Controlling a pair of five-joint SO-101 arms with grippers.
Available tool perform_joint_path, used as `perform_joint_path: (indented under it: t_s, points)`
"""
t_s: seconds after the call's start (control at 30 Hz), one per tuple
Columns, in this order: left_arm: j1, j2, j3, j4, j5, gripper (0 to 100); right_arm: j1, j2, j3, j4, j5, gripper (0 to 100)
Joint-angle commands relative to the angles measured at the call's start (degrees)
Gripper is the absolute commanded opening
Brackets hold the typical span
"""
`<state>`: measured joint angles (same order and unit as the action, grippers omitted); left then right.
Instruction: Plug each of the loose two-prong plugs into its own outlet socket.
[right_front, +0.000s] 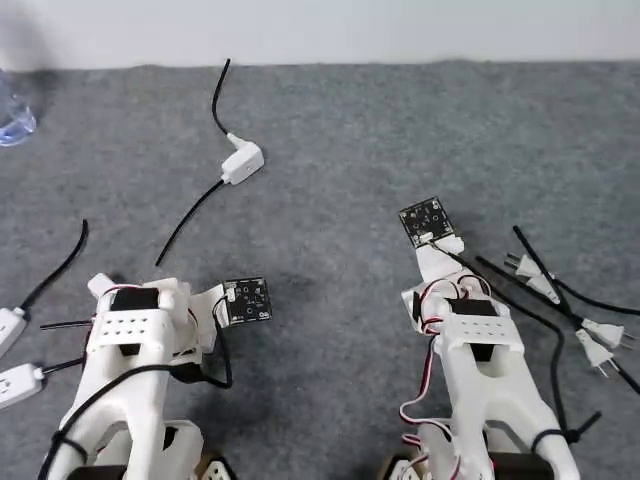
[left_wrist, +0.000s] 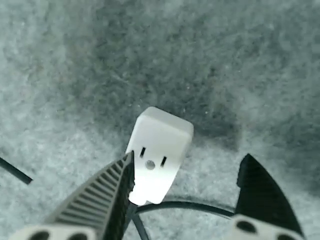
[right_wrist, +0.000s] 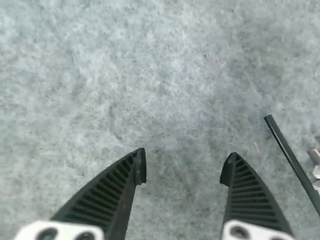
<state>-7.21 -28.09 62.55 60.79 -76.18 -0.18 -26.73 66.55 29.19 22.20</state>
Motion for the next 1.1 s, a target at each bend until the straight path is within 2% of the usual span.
perform_joint_path:
  t_s: [0.0, 0.17, 0.4, 0.5, 0.63, 0.83, 0.9, 1.07]
  points:
    - [1.5, 2.0, -0.2, -2.6, -0.6, 27, -0.4, -1.5, -0.3, -1.2, 0.5, 23.1]
    - [1.7, 5.9, 0.0, -8.9, -0.4, 13, -0.4, -1.5, -0.3, -1.1, 0.5, 23.1]
    - [2.1, 7.0, -0.8, -8.8, -0.4, 2, -0.4, -1.5, -0.3, -1.2, 0.5, 23.1]
    - [4.6, 7.0, -5.4, -3.7, 0.0, 1, -0.4, -1.5, -0.3, -1.2, 0.5, 23.1]
    - [10.6, 7.0, -15.1, 6.1, 4.5, 1, 0.1, -1.6, -0.3, -1.2, 0.5, 23.1]
    - [25.1, 7.6, -17.2, 7.4, 13.5, 1, 3.1, -2.2, -0.7, -1.4, 0.4, 23.1]
    - [30.5, 7.6, -16.6, 4.5, 18.6, 1, 4.1, -2.2, -0.7, -2.2, 0.2, 23.1]
    - [41.2, 7.6, -11.6, -8.5, 30.1, 1, 5.1, -2.2, -0.7, -3.2, 0.2, 23.1]
